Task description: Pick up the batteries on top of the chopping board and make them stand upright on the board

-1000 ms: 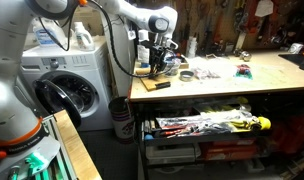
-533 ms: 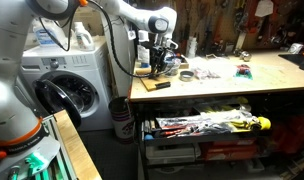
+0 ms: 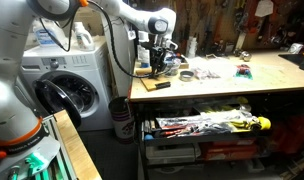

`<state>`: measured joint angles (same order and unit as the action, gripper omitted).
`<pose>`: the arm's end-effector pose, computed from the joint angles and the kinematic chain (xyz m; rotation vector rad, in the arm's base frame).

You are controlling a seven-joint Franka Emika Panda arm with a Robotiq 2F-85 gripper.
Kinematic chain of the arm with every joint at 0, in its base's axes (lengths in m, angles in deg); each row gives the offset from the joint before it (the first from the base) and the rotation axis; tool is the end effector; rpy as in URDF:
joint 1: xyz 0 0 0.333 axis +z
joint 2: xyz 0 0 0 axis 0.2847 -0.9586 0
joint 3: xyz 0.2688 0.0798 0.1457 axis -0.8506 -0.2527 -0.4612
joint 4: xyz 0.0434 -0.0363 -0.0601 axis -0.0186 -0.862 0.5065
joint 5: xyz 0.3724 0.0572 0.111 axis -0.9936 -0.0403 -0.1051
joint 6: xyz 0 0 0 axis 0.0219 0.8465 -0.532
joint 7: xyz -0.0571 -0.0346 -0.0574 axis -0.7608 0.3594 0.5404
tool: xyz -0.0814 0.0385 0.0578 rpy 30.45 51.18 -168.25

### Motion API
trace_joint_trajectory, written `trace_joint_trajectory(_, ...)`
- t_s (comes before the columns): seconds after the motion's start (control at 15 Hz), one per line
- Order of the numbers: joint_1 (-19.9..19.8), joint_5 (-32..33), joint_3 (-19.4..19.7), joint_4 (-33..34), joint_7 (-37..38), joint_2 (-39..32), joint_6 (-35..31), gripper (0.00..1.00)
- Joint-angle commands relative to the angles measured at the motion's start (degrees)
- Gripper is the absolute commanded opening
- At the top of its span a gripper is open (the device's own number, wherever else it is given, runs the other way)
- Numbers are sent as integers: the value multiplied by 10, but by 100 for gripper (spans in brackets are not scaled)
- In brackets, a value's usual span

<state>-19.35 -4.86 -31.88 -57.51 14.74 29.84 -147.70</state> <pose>0.6781 -0.0576 0.3379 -3.0735 0.1118 0.3900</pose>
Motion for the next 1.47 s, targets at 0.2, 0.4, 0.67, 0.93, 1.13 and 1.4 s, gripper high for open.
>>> trace_joint_trajectory(0.2,-1,4,-4,0,15,-6,-15,39)
trace_joint_trajectory(0.4,-1,4,-4,0,16,-7,-17,38)
trace_joint_trajectory(0.67,1,5,-4,0,22,-8,-15,38)
trace_joint_trajectory(0.93,1,8,-3,1,26,-12,-13,36)
trace_joint_trajectory(1.13,1,8,-3,1,28,-13,-12,34)
trace_joint_trajectory(1.4,1,11,-2,0,29,-13,-13,23)
